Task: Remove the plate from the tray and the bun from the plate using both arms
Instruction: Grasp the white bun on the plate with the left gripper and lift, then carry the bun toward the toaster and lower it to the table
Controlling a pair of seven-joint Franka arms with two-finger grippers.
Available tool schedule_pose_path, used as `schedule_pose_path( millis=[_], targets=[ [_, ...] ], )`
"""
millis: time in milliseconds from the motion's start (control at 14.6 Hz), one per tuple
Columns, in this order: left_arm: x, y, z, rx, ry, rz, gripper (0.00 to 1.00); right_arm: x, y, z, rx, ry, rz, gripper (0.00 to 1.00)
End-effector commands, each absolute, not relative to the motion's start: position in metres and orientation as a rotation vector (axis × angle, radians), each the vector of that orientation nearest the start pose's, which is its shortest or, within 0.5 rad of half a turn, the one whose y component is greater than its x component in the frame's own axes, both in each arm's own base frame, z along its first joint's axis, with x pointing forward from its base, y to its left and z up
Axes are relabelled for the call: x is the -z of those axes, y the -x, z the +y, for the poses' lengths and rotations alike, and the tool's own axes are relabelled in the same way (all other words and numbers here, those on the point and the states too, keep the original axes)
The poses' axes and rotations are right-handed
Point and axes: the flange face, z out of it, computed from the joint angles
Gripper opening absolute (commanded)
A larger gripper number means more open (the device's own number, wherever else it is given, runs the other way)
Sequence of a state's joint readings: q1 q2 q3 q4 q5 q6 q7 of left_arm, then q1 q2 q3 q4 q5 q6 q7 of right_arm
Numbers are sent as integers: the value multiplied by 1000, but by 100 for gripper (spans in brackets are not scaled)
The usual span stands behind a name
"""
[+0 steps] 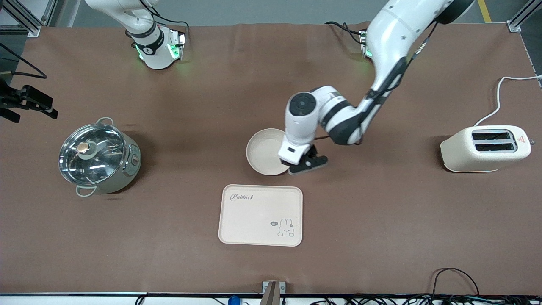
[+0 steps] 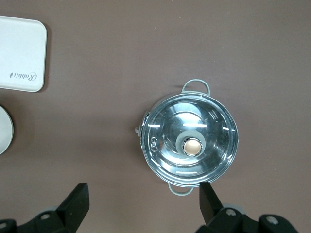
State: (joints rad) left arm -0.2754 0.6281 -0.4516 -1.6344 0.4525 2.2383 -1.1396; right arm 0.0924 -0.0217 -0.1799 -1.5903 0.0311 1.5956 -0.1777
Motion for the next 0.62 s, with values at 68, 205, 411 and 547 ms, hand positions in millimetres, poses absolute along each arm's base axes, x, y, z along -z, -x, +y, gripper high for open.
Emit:
schedule_pose_path(
  millis=[68, 205, 411, 547],
  targets=[
    [-301, -606, -280, -14, 3108, -32, 1, -636, -549, -42, 54, 3119, -156, 100],
    [-285, -625, -200, -55, 3118, 46, 2, -634, -550, -40, 52, 3114, -158, 100],
    [-248, -643, -115, -127, 3150, 60, 5, -635, -551, -35, 55, 3113, -172, 100],
    [-225, -648, -96, -137, 3149, 85, 24, -633, -551, -35, 50, 3113, -172, 100]
  ],
)
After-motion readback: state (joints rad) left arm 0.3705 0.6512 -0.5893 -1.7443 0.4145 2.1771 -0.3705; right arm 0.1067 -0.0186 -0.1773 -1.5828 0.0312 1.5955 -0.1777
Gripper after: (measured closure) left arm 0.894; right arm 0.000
